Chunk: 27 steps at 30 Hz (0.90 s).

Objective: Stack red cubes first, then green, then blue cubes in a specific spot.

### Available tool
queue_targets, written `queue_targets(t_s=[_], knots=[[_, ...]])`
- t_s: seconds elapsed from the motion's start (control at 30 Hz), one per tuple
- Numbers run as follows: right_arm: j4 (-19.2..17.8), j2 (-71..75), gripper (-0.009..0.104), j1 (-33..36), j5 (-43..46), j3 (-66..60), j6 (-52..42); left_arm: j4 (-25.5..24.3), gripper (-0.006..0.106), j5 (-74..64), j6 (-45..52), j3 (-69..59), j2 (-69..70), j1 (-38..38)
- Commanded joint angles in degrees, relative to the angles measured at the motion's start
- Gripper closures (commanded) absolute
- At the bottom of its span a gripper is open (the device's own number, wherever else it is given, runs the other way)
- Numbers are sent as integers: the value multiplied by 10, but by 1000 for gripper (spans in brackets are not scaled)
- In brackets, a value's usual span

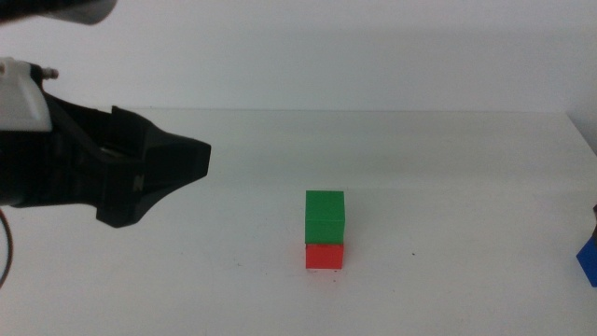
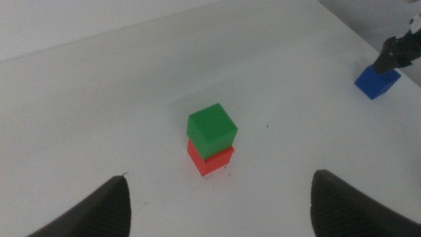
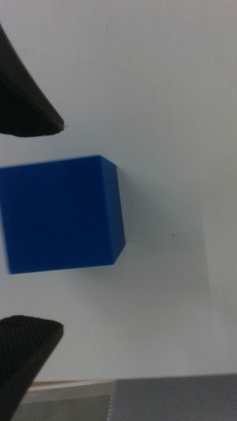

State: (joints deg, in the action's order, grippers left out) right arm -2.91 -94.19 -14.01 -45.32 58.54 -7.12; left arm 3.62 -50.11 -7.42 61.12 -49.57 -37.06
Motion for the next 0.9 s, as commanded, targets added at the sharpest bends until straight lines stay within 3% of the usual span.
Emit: queue_targets(t_s=[0.0, 0.17, 0.23, 0.33, 0.43, 0.57, 0.63, 0.8, 0.87], knots=[[-11, -18, 10, -4, 17, 4, -7, -2, 7, -1, 0, 5, 2, 0], [-12, -60, 17, -4, 48, 4, -7, -2, 7, -1, 1, 5, 2, 0], [-17, -70, 42, -3, 58, 4, -7, -2, 7, -1, 1, 5, 2, 0], [-19, -64, 98, 9, 46, 7, -2, -2, 7, -1, -1, 5, 2, 0], [-51, -28, 90, 59, -10, 40, 51, 1, 7, 4, -1, 5, 2, 0], [-123, 8, 90, 201, -160, 151, 234, 9, 7, 5, -1, 5, 2, 0], [-141, 3, 90, 274, -235, 226, 306, 4, 7, 5, 0, 5, 2, 0], [-146, -42, 90, 433, -246, 348, 472, -1, 7, 15, 0, 5, 2, 0], [-145, -69, 90, 479, -246, 377, 490, -1, 7, 19, 0, 5, 2, 0]])
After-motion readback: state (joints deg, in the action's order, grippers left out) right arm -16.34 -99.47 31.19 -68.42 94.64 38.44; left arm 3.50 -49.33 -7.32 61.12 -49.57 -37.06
